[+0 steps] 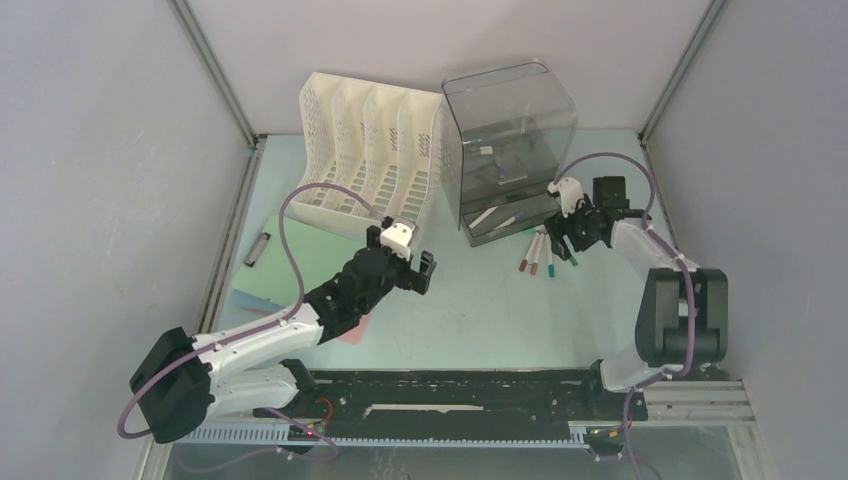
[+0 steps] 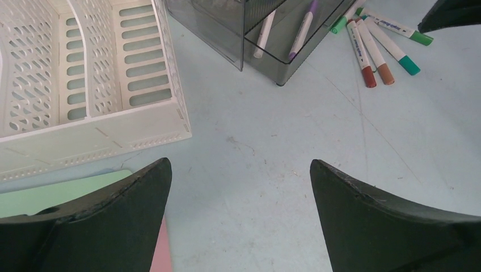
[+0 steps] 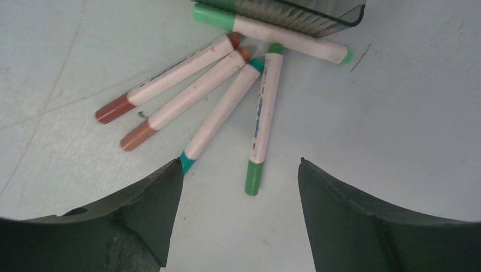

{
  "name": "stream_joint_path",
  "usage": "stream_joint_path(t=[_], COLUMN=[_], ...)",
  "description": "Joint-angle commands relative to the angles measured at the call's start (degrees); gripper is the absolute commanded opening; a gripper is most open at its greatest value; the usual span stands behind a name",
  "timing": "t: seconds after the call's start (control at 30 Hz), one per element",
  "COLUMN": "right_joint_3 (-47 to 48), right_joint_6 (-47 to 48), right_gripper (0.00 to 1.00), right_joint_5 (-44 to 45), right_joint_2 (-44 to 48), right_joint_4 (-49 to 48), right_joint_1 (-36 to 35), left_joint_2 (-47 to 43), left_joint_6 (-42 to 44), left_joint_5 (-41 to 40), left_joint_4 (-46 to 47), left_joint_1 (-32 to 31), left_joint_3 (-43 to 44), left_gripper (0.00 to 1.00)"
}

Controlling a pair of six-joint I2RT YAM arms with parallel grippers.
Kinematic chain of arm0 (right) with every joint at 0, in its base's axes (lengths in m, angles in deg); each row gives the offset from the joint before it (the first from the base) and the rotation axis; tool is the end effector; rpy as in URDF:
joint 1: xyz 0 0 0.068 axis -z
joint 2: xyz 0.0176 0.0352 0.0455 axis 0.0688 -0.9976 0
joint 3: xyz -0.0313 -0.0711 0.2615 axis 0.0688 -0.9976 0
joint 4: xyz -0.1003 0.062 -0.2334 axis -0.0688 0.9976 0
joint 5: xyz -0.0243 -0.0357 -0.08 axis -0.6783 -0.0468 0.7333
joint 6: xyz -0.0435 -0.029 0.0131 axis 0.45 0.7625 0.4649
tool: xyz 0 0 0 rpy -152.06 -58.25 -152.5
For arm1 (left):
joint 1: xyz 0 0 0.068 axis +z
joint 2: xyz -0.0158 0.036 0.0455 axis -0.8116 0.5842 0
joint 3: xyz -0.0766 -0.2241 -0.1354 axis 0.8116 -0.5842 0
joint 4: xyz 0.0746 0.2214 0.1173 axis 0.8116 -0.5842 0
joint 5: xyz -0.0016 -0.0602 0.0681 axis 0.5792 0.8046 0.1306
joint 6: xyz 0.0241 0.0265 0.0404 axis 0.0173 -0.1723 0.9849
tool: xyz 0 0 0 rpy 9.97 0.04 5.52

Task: Organize the desk
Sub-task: Pick up the stationery from the center of the board.

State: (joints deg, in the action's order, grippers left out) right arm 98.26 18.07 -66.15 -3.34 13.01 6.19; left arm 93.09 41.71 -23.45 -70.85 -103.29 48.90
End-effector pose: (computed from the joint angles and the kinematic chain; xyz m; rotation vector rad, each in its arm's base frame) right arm 0.3015 -0.0001 0.2129 -0.8391 2.3165 0.1430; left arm 0.1664 -0.1759 0.2429 0.4743 1.8224 -0.4047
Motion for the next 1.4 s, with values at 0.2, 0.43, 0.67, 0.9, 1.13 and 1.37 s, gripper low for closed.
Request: stream_joint_path(t=[0.2,0.43,0.67,0.9,1.13,1.37], right_joint_3=[6.7,6.7,6.7,6.7,6.7,6.8], right_joint_6=[-1.6,-2.0,-2.3,-2.4,-2.4,-2.9], right_gripper=[0.47,0.39,0.32,0.33,0.23,0.06], right_joint_5=[5.4,7.0,7.8,7.6,7.1,5.5], right_joint_2=[-9.7,-12.4,-14.0,-15.2,-15.3,-12.8], right_joint_4=[0.7,0.1,0.6,1.6,3.1,4.3], right_joint_1=[-0.6,-1.1,-1.9,-2.0,-2.1,-2.0], left_joint_2=[1.4,1.0,1.1,1.3,1.8,1.9], left_joint_6=[1.1,1.4,1.2,1.1,1.1,1.1], left_joint_5=[-1.2,-1.3,-0.3,0.3,0.5,0.7], left_joint_4=[0.4,-0.1,-0.2,-0.4,-0.5,-0.9], left_joint_1=[0.3,0.3,0.3,0.3,0.3,0.3], left_joint_3=[1.9,2.0,2.2,2.4,2.5,2.8], left_gripper=[1.0,1.0,1.0,1.0,1.0,1.0])
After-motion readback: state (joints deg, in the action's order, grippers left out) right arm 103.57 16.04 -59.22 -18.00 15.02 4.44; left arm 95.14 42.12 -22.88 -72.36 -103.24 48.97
